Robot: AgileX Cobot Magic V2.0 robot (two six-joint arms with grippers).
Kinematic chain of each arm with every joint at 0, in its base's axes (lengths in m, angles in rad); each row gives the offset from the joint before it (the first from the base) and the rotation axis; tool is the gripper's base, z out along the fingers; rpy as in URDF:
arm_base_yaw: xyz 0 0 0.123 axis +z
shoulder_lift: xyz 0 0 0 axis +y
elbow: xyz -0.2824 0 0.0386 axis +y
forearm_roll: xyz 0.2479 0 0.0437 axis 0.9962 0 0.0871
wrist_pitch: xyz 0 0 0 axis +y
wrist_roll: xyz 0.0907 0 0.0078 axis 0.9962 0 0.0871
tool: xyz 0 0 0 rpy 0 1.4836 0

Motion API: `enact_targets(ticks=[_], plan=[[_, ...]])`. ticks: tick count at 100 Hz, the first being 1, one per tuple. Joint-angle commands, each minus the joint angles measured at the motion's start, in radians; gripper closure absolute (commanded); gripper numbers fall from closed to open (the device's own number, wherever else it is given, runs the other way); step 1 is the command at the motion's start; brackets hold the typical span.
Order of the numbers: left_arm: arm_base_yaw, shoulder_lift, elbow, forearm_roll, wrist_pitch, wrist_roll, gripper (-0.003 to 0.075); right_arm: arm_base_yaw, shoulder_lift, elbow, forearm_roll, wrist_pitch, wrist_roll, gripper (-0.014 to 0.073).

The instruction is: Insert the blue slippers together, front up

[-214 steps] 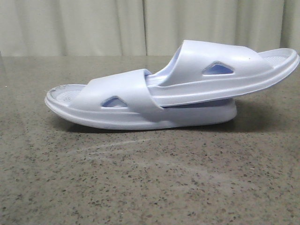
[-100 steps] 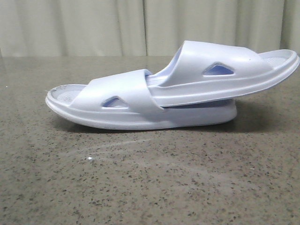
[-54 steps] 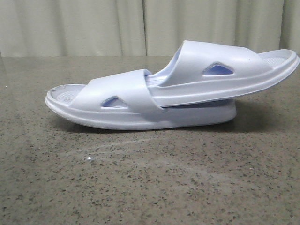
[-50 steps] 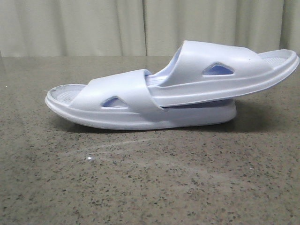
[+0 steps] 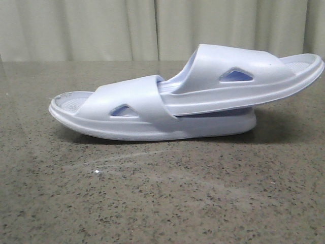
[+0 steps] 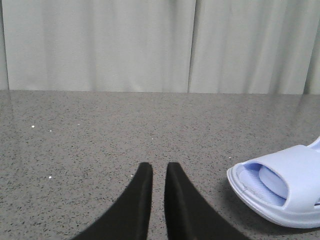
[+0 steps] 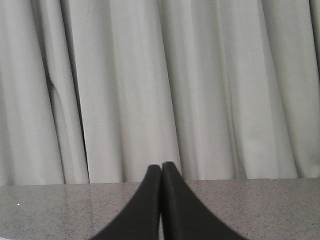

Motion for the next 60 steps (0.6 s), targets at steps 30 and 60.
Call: enact_targets(ticks=[30, 60], plan=[[-0.011, 0.008, -0.025, -0.037, -0.006, -0.009, 0.0704, -0.004, 0.011, -0.023, -0.022, -0.016, -0.013, 0.0685], [-0.019, 0.008, -0.004, -0.037, -0.009, -0.009, 0.0704, -0.004, 0.011, -0.023, -0.022, -0.016, -0.013, 0.0685]])
